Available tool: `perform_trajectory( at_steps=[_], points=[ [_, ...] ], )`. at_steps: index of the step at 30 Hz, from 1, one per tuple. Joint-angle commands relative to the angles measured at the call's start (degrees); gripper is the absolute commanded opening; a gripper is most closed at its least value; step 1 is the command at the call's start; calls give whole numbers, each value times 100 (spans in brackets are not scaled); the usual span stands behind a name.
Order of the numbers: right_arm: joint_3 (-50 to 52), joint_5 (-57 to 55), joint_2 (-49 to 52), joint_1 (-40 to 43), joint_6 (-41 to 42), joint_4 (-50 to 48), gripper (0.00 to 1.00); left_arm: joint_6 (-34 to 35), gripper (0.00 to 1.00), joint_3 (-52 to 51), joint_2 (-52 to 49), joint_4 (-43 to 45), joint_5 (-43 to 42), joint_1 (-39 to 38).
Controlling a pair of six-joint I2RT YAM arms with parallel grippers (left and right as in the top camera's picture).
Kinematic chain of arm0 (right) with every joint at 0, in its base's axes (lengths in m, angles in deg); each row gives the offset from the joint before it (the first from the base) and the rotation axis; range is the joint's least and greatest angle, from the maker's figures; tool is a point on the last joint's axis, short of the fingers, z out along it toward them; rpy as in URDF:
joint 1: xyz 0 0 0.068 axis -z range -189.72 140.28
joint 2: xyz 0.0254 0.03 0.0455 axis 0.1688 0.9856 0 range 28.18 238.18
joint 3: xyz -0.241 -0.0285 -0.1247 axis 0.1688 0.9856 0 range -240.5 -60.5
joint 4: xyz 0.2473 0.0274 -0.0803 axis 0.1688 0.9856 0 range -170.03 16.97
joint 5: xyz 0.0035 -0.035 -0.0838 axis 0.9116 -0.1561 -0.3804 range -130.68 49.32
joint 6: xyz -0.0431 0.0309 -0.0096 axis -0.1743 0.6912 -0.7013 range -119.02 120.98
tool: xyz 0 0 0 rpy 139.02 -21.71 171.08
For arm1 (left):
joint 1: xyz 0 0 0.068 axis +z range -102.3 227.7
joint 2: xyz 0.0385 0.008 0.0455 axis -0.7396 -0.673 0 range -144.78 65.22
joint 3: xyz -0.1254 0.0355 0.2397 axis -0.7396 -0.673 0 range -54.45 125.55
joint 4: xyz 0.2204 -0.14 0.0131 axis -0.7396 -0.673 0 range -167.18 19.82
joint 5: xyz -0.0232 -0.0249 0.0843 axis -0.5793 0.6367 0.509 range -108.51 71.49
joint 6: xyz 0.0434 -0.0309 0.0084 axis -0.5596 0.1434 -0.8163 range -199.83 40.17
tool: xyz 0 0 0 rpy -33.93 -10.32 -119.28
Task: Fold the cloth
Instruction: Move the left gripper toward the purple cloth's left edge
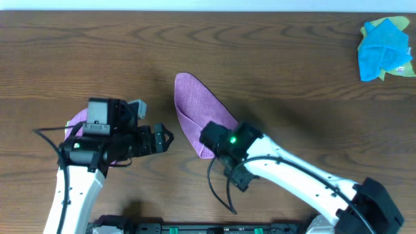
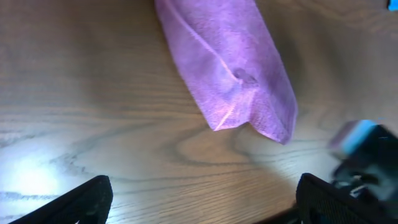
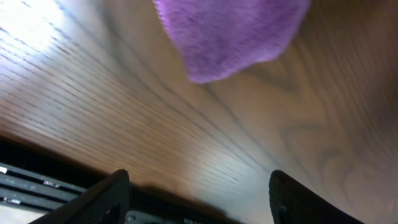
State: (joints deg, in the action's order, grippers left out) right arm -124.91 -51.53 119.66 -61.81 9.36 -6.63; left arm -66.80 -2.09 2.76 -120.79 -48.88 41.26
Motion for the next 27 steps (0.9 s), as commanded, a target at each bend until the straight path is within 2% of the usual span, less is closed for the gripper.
perform_trajectory(
  at_steps=[1,11,27],
  points=[
    [247,-85,-9,-149,-72,-203,73,-144,96,245,-39,-31,28,-120],
    [835,-544,190,-177,-76,-1281,73,-149,96,267,-44,-9,-382,-127],
    [879,-1316,1191,-157,-203,-2391,62,-153,96,267,-44,11,-549,-127]
  ],
)
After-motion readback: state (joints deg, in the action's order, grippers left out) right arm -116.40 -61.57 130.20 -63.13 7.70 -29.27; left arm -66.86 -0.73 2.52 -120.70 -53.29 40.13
